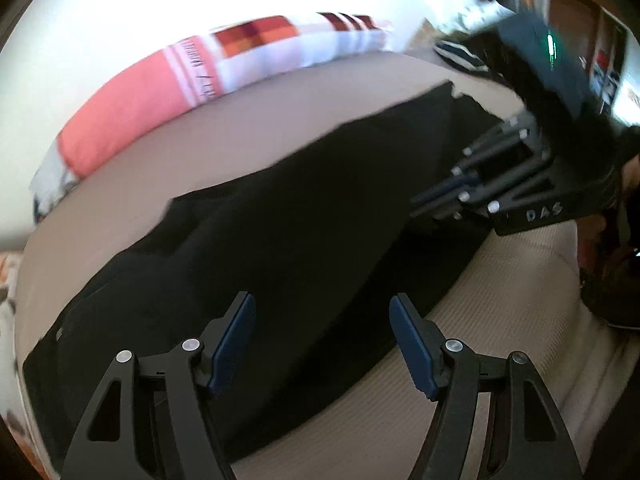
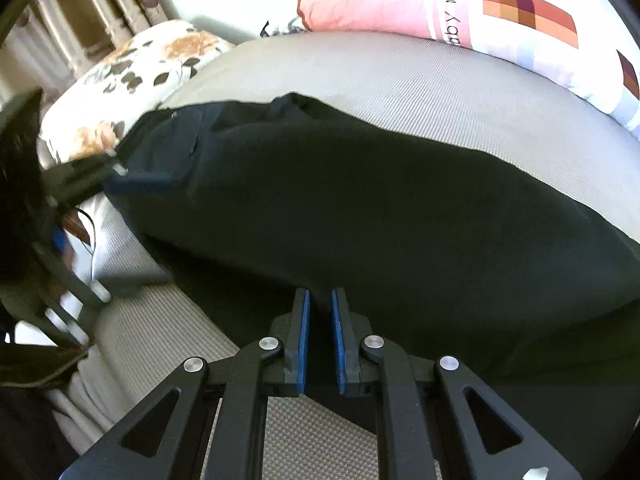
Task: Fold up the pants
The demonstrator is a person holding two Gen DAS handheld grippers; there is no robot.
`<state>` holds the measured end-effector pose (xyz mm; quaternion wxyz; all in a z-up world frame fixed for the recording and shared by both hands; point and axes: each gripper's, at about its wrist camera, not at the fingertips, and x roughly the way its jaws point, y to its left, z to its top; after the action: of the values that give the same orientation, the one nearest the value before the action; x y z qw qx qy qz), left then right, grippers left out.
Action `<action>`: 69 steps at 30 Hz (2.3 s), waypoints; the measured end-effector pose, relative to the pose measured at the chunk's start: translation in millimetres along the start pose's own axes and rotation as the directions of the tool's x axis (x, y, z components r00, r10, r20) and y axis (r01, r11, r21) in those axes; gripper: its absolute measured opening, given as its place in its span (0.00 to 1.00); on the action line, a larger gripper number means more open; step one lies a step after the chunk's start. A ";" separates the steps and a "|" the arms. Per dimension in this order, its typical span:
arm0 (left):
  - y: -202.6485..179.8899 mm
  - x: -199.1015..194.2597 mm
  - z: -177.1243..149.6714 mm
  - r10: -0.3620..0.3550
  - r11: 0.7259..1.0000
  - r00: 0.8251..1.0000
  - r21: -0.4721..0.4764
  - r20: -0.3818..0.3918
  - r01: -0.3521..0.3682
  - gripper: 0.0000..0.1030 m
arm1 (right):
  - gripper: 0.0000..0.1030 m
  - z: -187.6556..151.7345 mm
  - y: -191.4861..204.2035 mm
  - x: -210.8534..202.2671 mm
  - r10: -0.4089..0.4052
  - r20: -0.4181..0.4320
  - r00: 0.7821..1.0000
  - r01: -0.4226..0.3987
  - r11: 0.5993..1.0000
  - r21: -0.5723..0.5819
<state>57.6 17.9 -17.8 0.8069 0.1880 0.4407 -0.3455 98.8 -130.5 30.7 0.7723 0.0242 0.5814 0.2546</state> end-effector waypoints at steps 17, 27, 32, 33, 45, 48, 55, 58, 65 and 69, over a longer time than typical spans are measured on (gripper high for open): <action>-39.5 36.5 12.3 -0.009 1.000 1.000 0.024 -0.024 0.010 0.53 | 0.26 -31.5 -59.3 -48.1 -0.101 0.048 0.994 0.091 0.979 0.183; -41.0 34.1 5.6 -0.046 0.999 0.998 0.002 -0.039 0.046 0.53 | 0.26 -40.9 -9.9 -19.9 -0.187 0.001 0.982 0.187 0.979 -0.086; -31.6 24.5 0.2 -0.070 0.997 0.997 -0.047 -0.037 0.069 0.53 | 0.29 -40.1 17.1 -16.6 -0.271 0.044 0.962 0.272 0.914 -0.302; -28.3 22.7 -1.6 -0.071 0.996 0.997 -0.062 -0.037 0.069 0.53 | 0.29 -41.5 21.8 -13.4 -0.298 0.052 0.953 0.296 0.887 -0.355; -10.9 10.9 -23.9 -0.056 0.990 0.997 -0.129 -0.050 0.049 0.53 | 0.09 -41.4 43.5 7.6 -0.376 0.179 0.909 0.406 0.706 -0.581; -21.6 11.3 -18.2 -0.062 0.995 0.997 -0.084 -0.037 0.059 0.53 | 0.07 -29.3 36.4 -1.1 -0.332 0.155 0.930 0.364 0.787 -0.498; -41.1 25.8 9.7 -0.034 0.999 0.999 -0.001 0.009 0.034 0.53 | 0.07 -10.3 22.5 -24.5 -0.229 0.118 0.966 0.255 0.911 -0.323; -45.9 43.0 24.7 -0.013 1.000 1.000 0.027 0.010 0.013 0.53 | 0.07 -7.9 22.5 -26.5 -0.227 0.120 0.967 0.254 0.914 -0.316; -48.8 63.6 37.1 -0.002 0.999 1.000 0.050 -0.013 0.003 0.07 | 0.23 -8.5 10.5 -28.9 -0.201 0.102 0.974 0.219 0.955 -0.203; -45.2 61.5 37.0 -0.009 1.000 1.000 0.011 -0.002 0.009 0.07 | 0.29 -16.1 -26.0 -44.5 -0.156 0.110 0.982 0.158 0.987 -0.010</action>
<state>69.3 -59.9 -49.4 0.8038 0.1908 0.4406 -0.3513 85.0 -176.0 56.3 0.8209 -0.0152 0.5359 0.1967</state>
